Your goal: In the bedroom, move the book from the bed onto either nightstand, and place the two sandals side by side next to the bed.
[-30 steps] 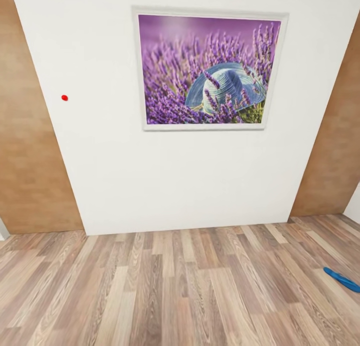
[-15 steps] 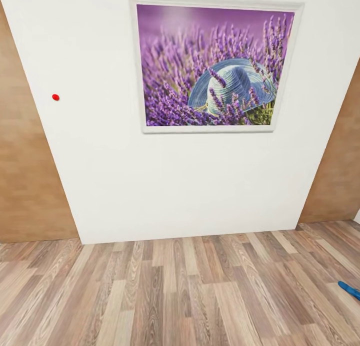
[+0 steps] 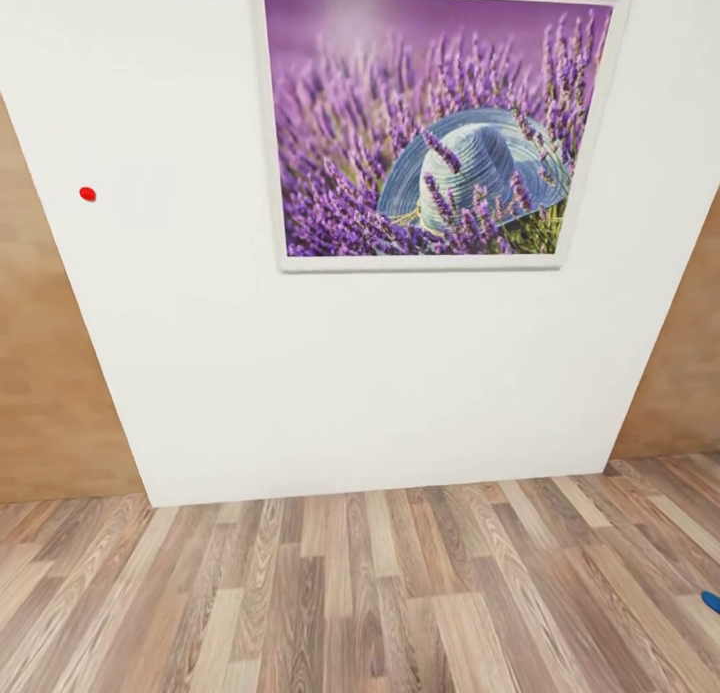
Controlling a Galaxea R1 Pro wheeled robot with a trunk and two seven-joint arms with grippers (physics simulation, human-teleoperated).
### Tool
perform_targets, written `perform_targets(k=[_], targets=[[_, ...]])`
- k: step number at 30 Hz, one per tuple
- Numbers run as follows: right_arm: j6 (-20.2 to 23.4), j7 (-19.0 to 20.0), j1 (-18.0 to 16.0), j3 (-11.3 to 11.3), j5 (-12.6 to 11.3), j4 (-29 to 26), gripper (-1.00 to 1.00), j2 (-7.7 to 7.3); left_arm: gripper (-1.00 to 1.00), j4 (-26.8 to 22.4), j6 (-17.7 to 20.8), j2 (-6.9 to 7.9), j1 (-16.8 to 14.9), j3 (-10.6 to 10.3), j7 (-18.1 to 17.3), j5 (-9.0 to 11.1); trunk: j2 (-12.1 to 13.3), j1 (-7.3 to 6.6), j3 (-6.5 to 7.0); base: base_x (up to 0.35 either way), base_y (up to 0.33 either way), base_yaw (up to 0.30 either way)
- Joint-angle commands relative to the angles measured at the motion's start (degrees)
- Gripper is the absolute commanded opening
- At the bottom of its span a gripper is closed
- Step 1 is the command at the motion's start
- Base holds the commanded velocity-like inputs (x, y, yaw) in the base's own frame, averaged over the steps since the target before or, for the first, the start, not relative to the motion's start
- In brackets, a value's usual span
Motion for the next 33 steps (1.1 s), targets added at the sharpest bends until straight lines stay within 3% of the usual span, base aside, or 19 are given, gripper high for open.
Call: perform_targets(k=[1, 11, 33], targets=[[-0.1, 0.1, 0.0, 0.0, 0.0, 0.0, 1.0, 0.0, 1.0, 0.0, -0.2, -0.01, 0.0, 0.0, 0.0, 0.0, 0.0, 0.01, -0.05, 0.074, 0.0, 0.0], [-0.1, 0.1, 0.0, 0.0, 0.0, 0.0, 1.0, 0.0, 1.0, 0.0, -0.2, -0.01, 0.0, 0.0, 0.0, 0.0, 0.0, 0.01, -0.05, 0.074, 0.0, 0.0], [-0.1, 0.1, 0.0, 0.0, 0.0, 0.0, 1.0, -0.01, 1.0, 0.0, -0.2, -0.01, 0.0, 0.0, 0.0, 0.0, 0.0, 0.01, -0.05, 0.323, 0.0, 0.0]])
